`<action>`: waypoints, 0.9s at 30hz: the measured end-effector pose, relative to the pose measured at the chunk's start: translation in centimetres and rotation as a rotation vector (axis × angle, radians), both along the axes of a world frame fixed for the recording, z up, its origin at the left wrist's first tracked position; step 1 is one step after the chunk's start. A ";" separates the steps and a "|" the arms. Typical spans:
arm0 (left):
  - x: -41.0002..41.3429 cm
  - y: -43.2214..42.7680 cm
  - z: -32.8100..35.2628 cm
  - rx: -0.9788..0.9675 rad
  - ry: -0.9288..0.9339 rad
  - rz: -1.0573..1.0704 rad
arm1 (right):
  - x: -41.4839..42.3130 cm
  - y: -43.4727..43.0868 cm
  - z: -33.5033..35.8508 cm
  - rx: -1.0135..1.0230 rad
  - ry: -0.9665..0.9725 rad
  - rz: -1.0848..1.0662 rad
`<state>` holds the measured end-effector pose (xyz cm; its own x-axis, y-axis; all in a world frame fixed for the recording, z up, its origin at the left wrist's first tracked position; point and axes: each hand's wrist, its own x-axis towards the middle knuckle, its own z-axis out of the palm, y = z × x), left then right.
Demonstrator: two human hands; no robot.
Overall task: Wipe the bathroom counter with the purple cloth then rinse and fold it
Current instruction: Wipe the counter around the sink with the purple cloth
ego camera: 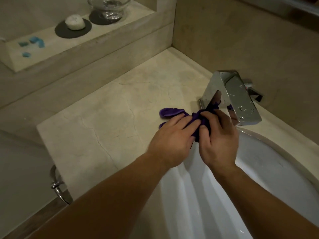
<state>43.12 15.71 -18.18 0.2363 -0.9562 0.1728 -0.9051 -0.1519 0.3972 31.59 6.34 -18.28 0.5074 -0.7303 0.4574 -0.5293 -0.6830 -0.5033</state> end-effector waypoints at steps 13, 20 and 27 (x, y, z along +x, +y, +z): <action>1.1 2.8 4.3 0.015 0.521 0.347 | 3.1 2.8 5.6 0.490 -0.098 -0.034; 1.5 2.2 7.2 -0.293 1.789 0.736 | 7.7 0.9 11.6 0.670 -0.154 0.107; 4.9 4.2 6.2 0.024 0.516 0.789 | 8.5 1.5 6.9 0.441 0.399 0.391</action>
